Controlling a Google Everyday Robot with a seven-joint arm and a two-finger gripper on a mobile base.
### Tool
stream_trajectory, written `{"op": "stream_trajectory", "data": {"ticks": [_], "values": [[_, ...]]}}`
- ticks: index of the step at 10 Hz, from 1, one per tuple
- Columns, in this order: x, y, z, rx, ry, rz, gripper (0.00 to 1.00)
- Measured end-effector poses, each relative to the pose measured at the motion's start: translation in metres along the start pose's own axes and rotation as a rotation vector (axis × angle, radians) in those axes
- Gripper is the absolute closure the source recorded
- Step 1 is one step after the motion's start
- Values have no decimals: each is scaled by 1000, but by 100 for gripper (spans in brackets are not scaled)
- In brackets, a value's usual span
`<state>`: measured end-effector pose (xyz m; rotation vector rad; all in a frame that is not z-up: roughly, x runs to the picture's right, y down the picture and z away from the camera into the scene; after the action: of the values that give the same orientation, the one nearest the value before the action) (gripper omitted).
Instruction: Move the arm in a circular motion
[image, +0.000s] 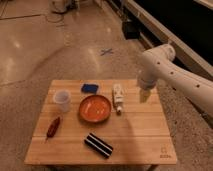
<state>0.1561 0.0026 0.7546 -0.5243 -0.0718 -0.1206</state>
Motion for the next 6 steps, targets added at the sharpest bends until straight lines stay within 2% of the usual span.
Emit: {"op": "stream_trajectory", "data": {"ticks": [3, 4, 5, 6], "values": [[-69, -45, 11, 9, 12, -119, 35], [-87, -49, 12, 3, 7, -149, 35], [-117, -50, 12, 2, -9, -201, 35], [-138, -48, 9, 4, -22, -242, 35]]}}
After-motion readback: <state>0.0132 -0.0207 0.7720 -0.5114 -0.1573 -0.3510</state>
